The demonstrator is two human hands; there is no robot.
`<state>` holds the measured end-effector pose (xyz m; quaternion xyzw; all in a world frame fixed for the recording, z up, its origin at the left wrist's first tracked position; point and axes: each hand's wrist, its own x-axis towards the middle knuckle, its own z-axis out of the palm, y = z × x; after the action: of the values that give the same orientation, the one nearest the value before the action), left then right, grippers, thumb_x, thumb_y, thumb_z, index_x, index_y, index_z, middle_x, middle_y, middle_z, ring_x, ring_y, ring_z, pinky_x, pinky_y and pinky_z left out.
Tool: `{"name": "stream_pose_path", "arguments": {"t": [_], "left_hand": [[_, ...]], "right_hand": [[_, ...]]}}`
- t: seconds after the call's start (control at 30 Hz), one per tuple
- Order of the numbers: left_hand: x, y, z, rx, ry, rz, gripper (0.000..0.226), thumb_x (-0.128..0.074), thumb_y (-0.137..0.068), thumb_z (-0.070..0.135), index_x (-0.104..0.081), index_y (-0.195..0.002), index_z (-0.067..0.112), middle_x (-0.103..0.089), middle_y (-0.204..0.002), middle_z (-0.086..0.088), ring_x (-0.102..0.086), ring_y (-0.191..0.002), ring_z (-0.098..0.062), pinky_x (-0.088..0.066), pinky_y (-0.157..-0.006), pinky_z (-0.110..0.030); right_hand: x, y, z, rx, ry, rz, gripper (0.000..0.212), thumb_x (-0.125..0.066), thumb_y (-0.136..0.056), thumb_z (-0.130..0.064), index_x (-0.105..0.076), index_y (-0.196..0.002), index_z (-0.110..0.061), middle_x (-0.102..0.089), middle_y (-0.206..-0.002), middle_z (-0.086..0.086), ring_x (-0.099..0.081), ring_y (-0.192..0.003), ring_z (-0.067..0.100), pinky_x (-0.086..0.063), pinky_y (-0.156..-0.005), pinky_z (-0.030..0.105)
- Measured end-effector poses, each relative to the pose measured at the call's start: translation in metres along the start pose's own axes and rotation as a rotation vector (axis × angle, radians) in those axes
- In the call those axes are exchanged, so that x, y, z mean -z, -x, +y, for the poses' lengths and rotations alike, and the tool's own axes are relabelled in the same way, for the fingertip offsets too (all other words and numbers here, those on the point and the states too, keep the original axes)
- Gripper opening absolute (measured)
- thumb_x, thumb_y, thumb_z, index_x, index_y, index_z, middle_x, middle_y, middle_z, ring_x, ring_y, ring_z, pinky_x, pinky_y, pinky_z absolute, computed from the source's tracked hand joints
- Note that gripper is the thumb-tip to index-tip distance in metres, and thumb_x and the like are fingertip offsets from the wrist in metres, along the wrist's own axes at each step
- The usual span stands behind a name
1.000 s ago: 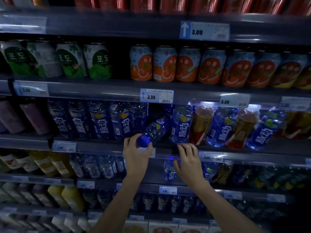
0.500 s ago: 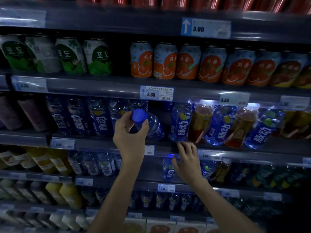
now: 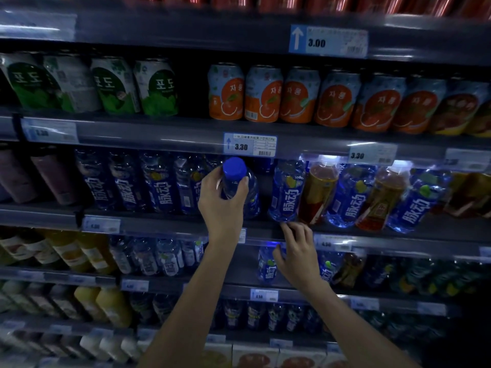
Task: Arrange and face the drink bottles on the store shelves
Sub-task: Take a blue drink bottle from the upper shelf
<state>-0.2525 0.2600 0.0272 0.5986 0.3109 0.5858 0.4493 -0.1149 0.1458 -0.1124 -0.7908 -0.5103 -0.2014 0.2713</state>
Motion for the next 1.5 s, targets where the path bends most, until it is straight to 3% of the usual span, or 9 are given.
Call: {"name": "stream_pose_path", "arguments": {"t": [0.1, 0.23, 0.37, 0.47, 0.7, 0.9, 1.1, 1.2, 1.5], "left_hand": [[-0.006, -0.003, -0.007, -0.014, -0.033, -0.007, 0.041, -0.071, -0.079, 0.040, -0.055, -0.116, 0.036, -0.058, -0.112, 0.016, -0.055, -0.103, 0.001, -0.047, -0.092, -0.025], [-0.012, -0.007, -0.018, 0.028, -0.011, -0.073, 0.050, -0.068, -0.076, 0.051, -0.056, -0.120, 0.030, -0.064, -0.098, -0.014, -0.055, -0.074, -0.010, -0.050, -0.071, -0.031], [-0.017, -0.009, -0.022, -0.038, -0.027, -0.109, 0.040, -0.070, -0.077, 0.051, -0.056, -0.114, 0.041, -0.065, -0.105, 0.008, -0.063, -0.095, -0.010, -0.054, -0.082, -0.035], [-0.022, -0.014, -0.025, -0.110, -0.069, -0.126, 0.042, -0.067, -0.077, 0.057, -0.057, -0.112, 0.037, -0.061, -0.103, 0.016, -0.059, -0.095, -0.001, -0.050, -0.082, -0.021], [-0.031, -0.025, -0.045, -0.158, -0.153, -0.130, 0.067, -0.075, -0.076, 0.046, -0.050, -0.130, 0.017, -0.048, -0.120, 0.005, -0.041, -0.104, 0.007, -0.030, -0.086, 0.001], [-0.036, -0.028, -0.057, -0.154, -0.340, -0.180, 0.085, -0.079, -0.075, 0.032, -0.030, -0.144, 0.019, -0.034, -0.145, -0.006, -0.033, -0.128, -0.012, -0.024, -0.101, -0.016], [-0.033, -0.019, -0.067, -0.177, -0.360, -0.196, 0.087, -0.079, -0.076, 0.018, -0.026, -0.145, 0.020, -0.033, -0.142, -0.009, -0.035, -0.125, -0.015, -0.022, -0.098, -0.010], [-0.035, -0.013, -0.067, -0.159, -0.382, -0.186, 0.088, -0.078, -0.077, 0.017, -0.023, -0.146, 0.021, -0.032, -0.142, -0.008, -0.039, -0.125, -0.018, -0.031, -0.096, -0.019], [-0.033, 0.002, -0.090, 0.070, -0.444, -0.145, 0.071, -0.077, -0.077, 0.029, -0.043, -0.133, 0.002, -0.049, -0.127, -0.014, -0.051, -0.115, -0.029, -0.040, -0.090, -0.030]], "right_hand": [[0.002, 0.000, -0.001, -0.017, -0.001, -0.023, 0.056, -0.049, -0.086, -0.037, -0.050, -0.132, -0.006, -0.048, -0.124, 0.008, -0.043, -0.119, 0.030, -0.044, -0.101, 0.044], [0.004, 0.000, -0.004, -0.028, 0.002, -0.035, 0.055, -0.050, -0.085, -0.034, -0.051, -0.132, -0.005, -0.048, -0.124, 0.008, -0.043, -0.120, 0.030, -0.044, -0.101, 0.043], [0.006, 0.000, -0.005, -0.038, 0.016, -0.064, 0.058, -0.049, -0.085, -0.036, -0.050, -0.133, -0.005, -0.048, -0.125, 0.008, -0.042, -0.122, 0.030, -0.044, -0.101, 0.043], [0.006, 0.000, -0.006, -0.038, 0.027, -0.076, 0.057, -0.049, -0.086, -0.036, -0.049, -0.133, -0.004, -0.048, -0.126, 0.009, -0.042, -0.122, 0.030, -0.044, -0.101, 0.044], [0.007, 0.001, -0.006, -0.035, 0.053, -0.095, 0.058, -0.045, -0.088, -0.038, -0.050, -0.133, -0.002, -0.047, -0.127, 0.010, -0.042, -0.123, 0.031, -0.043, -0.104, 0.043], [0.012, 0.000, -0.010, -0.022, 0.069, -0.089, 0.057, -0.046, -0.086, -0.036, -0.053, -0.130, -0.001, -0.051, -0.124, 0.012, -0.043, -0.121, 0.030, -0.043, -0.103, 0.044], [0.016, -0.001, -0.012, -0.011, 0.088, -0.096, 0.058, -0.045, -0.086, -0.037, -0.053, -0.130, 0.000, -0.054, -0.123, 0.013, -0.045, -0.119, 0.030, -0.043, -0.103, 0.044], [0.017, -0.001, -0.012, -0.008, 0.089, -0.098, 0.059, -0.046, -0.085, -0.038, -0.053, -0.131, -0.001, -0.054, -0.123, 0.013, -0.045, -0.119, 0.030, -0.043, -0.103, 0.044], [0.018, -0.001, -0.010, -0.004, 0.092, -0.112, 0.061, -0.051, -0.084, -0.038, -0.051, -0.135, -0.003, -0.054, -0.127, 0.011, -0.044, -0.122, 0.029, -0.039, -0.107, 0.041]]}}
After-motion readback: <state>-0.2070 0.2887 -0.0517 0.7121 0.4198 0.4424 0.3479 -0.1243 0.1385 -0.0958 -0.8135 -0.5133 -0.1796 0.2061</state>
